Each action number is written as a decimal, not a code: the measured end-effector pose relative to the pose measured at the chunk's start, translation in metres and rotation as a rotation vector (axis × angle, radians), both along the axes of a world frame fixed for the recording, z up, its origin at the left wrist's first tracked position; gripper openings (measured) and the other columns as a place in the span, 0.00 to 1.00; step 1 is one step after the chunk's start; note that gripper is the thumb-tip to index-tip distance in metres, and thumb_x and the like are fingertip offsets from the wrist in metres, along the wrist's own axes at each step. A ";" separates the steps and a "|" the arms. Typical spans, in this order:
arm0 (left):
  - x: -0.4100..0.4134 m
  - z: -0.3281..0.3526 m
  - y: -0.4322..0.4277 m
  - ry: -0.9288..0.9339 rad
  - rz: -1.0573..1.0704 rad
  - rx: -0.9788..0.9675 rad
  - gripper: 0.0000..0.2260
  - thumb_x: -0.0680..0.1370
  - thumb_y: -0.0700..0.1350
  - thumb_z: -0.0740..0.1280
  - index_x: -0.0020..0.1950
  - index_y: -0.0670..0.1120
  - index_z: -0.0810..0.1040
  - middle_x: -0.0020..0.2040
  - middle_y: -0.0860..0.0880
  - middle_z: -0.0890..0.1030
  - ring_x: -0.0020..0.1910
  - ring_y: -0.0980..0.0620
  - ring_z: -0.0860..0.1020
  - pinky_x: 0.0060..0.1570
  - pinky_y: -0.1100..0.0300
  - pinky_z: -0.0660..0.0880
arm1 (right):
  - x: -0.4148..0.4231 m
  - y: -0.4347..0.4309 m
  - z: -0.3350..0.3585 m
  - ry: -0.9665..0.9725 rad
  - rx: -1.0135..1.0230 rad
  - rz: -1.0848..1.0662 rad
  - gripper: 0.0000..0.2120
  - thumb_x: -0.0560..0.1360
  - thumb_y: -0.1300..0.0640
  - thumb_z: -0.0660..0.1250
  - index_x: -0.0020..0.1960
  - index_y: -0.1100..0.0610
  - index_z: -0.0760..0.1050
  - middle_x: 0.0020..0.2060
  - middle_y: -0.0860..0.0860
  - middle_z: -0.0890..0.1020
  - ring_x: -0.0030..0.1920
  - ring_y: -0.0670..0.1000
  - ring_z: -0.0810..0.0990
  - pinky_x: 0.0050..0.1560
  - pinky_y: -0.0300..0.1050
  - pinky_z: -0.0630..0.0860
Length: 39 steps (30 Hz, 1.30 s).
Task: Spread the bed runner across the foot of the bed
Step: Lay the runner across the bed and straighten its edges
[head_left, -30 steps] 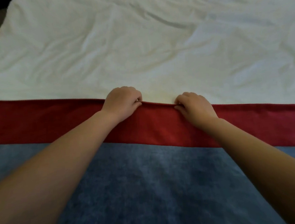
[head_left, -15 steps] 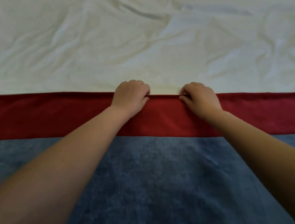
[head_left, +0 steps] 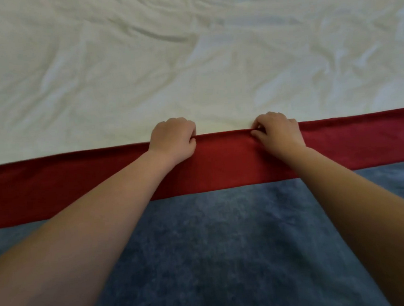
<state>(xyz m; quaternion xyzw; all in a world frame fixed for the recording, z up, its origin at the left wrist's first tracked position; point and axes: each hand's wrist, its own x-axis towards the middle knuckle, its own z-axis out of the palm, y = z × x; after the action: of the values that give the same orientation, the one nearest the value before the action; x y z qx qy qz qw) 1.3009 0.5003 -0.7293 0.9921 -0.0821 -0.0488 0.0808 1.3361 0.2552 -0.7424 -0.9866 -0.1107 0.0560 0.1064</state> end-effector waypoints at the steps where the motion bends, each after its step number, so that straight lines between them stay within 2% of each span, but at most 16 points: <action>1: 0.001 0.002 -0.009 0.017 -0.015 -0.011 0.08 0.75 0.47 0.64 0.51 0.47 0.79 0.50 0.46 0.80 0.51 0.43 0.77 0.47 0.52 0.72 | 0.001 -0.015 0.003 0.005 -0.030 0.000 0.08 0.77 0.51 0.64 0.53 0.53 0.77 0.51 0.52 0.79 0.56 0.56 0.75 0.54 0.52 0.68; 6: 0.018 0.003 -0.058 0.053 -0.040 -0.048 0.09 0.77 0.52 0.65 0.51 0.49 0.78 0.51 0.49 0.79 0.52 0.46 0.77 0.47 0.55 0.70 | 0.016 -0.082 0.003 0.036 -0.089 -0.041 0.09 0.78 0.51 0.63 0.55 0.52 0.77 0.52 0.52 0.79 0.57 0.56 0.75 0.56 0.52 0.66; 12: 0.039 0.001 -0.086 0.038 0.030 0.131 0.06 0.75 0.48 0.67 0.48 0.49 0.80 0.51 0.49 0.81 0.53 0.44 0.78 0.49 0.55 0.70 | 0.045 -0.099 -0.006 0.012 -0.087 0.067 0.10 0.77 0.48 0.63 0.51 0.51 0.79 0.51 0.52 0.80 0.56 0.56 0.76 0.54 0.51 0.68; 16: 0.036 -0.004 -0.111 0.011 0.187 -0.033 0.06 0.71 0.44 0.65 0.44 0.50 0.81 0.45 0.50 0.82 0.48 0.45 0.79 0.44 0.56 0.72 | 0.051 -0.130 -0.011 0.050 0.057 0.069 0.08 0.77 0.48 0.64 0.47 0.52 0.78 0.48 0.50 0.80 0.52 0.54 0.77 0.50 0.49 0.67; 18: 0.037 -0.005 -0.133 0.018 0.185 -0.127 0.04 0.72 0.47 0.67 0.43 0.50 0.81 0.44 0.51 0.81 0.47 0.47 0.79 0.42 0.58 0.71 | 0.057 -0.158 -0.009 0.061 0.058 0.078 0.06 0.76 0.49 0.64 0.46 0.51 0.78 0.46 0.48 0.80 0.51 0.53 0.77 0.49 0.49 0.67; 22: 0.045 -0.009 -0.188 0.009 0.130 -0.178 0.06 0.74 0.50 0.68 0.46 0.50 0.81 0.46 0.52 0.81 0.48 0.50 0.78 0.41 0.60 0.68 | 0.067 -0.219 -0.004 0.078 0.056 0.098 0.07 0.77 0.49 0.64 0.47 0.50 0.78 0.44 0.47 0.78 0.50 0.53 0.77 0.49 0.49 0.68; 27: 0.057 -0.016 -0.230 -0.009 0.174 -0.094 0.06 0.76 0.48 0.67 0.49 0.49 0.81 0.50 0.50 0.82 0.52 0.46 0.78 0.47 0.55 0.72 | 0.078 -0.269 -0.010 0.026 -0.010 0.159 0.08 0.79 0.51 0.60 0.50 0.52 0.76 0.48 0.50 0.80 0.52 0.55 0.77 0.49 0.49 0.66; 31: 0.058 -0.018 -0.242 -0.046 0.286 -0.005 0.06 0.76 0.46 0.67 0.50 0.48 0.82 0.51 0.47 0.82 0.53 0.44 0.78 0.49 0.52 0.73 | 0.093 -0.270 -0.015 0.000 -0.028 0.144 0.09 0.79 0.53 0.59 0.48 0.53 0.77 0.49 0.51 0.81 0.51 0.56 0.77 0.49 0.51 0.66; 35: 0.048 -0.017 -0.251 -0.076 0.345 -0.072 0.08 0.75 0.45 0.65 0.51 0.47 0.82 0.52 0.45 0.81 0.54 0.42 0.77 0.49 0.50 0.75 | 0.086 -0.272 -0.020 -0.024 0.000 0.140 0.09 0.79 0.52 0.59 0.51 0.54 0.76 0.50 0.52 0.80 0.53 0.57 0.76 0.50 0.51 0.67; 39: 0.050 -0.013 -0.267 -0.048 0.258 -0.082 0.09 0.76 0.49 0.65 0.51 0.47 0.81 0.51 0.46 0.81 0.52 0.44 0.78 0.48 0.52 0.74 | 0.079 -0.304 -0.017 -0.057 -0.036 0.105 0.09 0.79 0.50 0.60 0.54 0.53 0.75 0.50 0.52 0.79 0.53 0.56 0.76 0.51 0.51 0.67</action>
<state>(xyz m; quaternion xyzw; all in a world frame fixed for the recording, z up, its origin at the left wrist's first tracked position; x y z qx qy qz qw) 1.3512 0.2334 -0.7425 0.9912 0.0421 -0.0107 0.1249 1.4147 -0.0485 -0.7597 -0.9823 -0.1644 0.0353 0.0824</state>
